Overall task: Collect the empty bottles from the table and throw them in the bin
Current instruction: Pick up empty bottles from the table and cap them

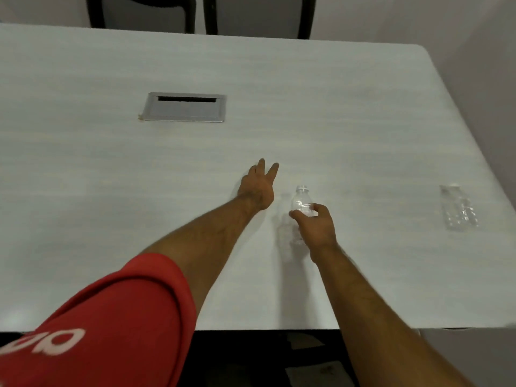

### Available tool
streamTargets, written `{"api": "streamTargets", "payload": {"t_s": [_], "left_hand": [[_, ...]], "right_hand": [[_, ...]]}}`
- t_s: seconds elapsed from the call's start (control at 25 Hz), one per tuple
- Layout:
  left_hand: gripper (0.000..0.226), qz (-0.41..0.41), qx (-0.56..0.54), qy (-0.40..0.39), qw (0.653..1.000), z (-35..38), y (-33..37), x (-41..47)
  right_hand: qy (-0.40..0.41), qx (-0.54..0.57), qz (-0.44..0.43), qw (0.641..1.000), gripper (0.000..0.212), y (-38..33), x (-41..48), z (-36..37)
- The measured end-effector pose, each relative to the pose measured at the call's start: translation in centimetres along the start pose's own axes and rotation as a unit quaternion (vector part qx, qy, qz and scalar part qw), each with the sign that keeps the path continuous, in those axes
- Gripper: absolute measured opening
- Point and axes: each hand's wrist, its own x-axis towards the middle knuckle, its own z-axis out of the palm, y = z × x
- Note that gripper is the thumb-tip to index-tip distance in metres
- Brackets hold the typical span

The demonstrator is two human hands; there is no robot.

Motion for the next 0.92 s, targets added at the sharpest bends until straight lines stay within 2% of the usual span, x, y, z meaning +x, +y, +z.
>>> {"api": "streamTargets", "payload": {"t_s": [0.16, 0.28, 0.36, 0.4, 0.48, 0.52, 0.64, 0.68, 0.76, 0.8, 0.84, 0.92], "left_hand": [[0.056, 0.019, 0.070, -0.029, 0.997, 1.8, 3.0, 1.7], [0.038, 0.000, 0.083, 0.038, 0.996, 3.5, 4.8, -0.9], [0.029, 0.003, 0.075, 0.053, 0.996, 4.5, 5.7, -3.6], [0.027, -0.003, 0.041, 0.060, 0.997, 4.6, 6.1, -4.6], [0.026, -0.057, -0.137, 0.094, 0.984, 3.7, 7.3, -6.4], [0.027, -0.094, -0.251, 0.110, 0.957, 2.6, 8.0, -7.1], [0.014, -0.194, -0.508, 0.124, 0.830, -1.1, 9.9, -8.6], [0.006, -0.205, -0.579, 0.104, 0.782, -2.3, 10.6, -8.9], [0.013, -0.205, -0.686, 0.047, 0.697, -4.4, 12.2, -9.9], [0.013, -0.194, -0.716, 0.017, 0.670, -5.4, 12.9, -10.3], [0.012, -0.174, -0.731, -0.013, 0.660, -6.1, 13.6, -10.7], [0.015, -0.122, -0.736, -0.060, 0.663, -6.9, 15.1, -11.5]], "right_hand": [[-0.016, 0.003, -0.024, 1.000, 0.063, 0.8, 1.9, -3.7], [-0.027, 0.006, -0.024, 0.999, 0.066, 1.4, 2.1, -5.8], [-0.044, 0.007, -0.018, 0.999, 0.066, 1.7, 1.6, -6.9], [-0.051, 0.009, -0.016, 0.999, 0.062, 1.7, 1.2, -7.3], [-0.057, 0.011, -0.020, 0.998, 0.052, 1.3, 0.2, -8.4], [-0.056, 0.013, -0.026, 0.998, 0.050, 1.1, -0.6, -9.0], [-0.055, 0.005, -0.047, 0.997, 0.055, 0.6, -3.4, -10.3], [-0.050, 0.000, -0.055, 0.997, 0.057, 0.6, -4.5, -10.8], [-0.036, -0.005, -0.079, 0.996, 0.058, 0.7, -6.6, -11.7], [-0.025, -0.009, -0.097, 0.995, 0.056, 0.6, -7.6, -12.1], [-0.008, -0.015, -0.113, 0.993, 0.056, 0.7, -8.6, -12.6], [0.032, -0.027, -0.134, 0.990, 0.057, 1.1, -10.1, -13.8]]}}
